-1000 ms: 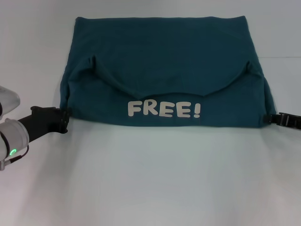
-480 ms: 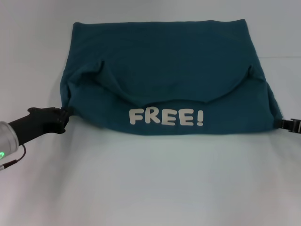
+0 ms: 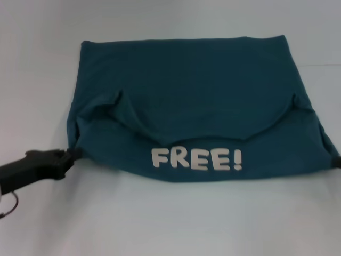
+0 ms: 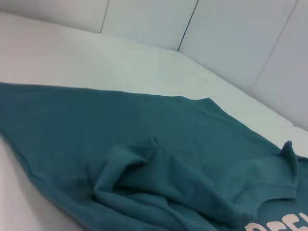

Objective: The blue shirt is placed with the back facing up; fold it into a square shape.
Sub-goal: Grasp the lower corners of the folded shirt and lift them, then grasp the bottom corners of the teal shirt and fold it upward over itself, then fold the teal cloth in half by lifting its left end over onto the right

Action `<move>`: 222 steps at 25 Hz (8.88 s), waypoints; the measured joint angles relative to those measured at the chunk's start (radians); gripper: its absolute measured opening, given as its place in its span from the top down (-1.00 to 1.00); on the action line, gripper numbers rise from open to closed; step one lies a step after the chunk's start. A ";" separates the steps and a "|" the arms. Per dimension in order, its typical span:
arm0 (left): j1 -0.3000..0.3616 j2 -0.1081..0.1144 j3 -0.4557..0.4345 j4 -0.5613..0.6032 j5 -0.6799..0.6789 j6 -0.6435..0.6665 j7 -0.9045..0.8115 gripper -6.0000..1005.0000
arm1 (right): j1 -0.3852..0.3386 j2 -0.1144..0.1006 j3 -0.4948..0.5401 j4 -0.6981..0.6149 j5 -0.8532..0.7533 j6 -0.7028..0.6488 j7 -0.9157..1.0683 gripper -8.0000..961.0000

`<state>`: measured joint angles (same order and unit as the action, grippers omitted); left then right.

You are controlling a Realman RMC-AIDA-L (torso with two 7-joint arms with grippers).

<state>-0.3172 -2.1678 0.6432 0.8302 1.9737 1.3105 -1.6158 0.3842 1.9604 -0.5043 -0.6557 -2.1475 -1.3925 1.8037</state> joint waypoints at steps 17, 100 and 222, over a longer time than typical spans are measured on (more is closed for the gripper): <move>0.089 0.008 -0.245 0.007 0.202 0.480 -0.004 0.96 | -0.190 -0.027 0.057 -0.070 -0.021 -0.331 -0.226 0.90; -0.465 0.072 -0.356 -0.293 0.206 -0.487 -0.096 0.94 | 0.413 0.006 0.184 0.280 0.067 0.649 -0.376 0.73; -0.084 0.005 -0.182 -0.025 0.231 -0.055 -0.091 0.98 | 0.089 -0.041 0.061 0.019 -0.050 0.101 0.172 -0.36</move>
<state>-0.4010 -2.1629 0.4613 0.8053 2.2043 1.2552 -1.7072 0.4728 1.9190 -0.4432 -0.6367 -2.1973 -1.2912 1.9757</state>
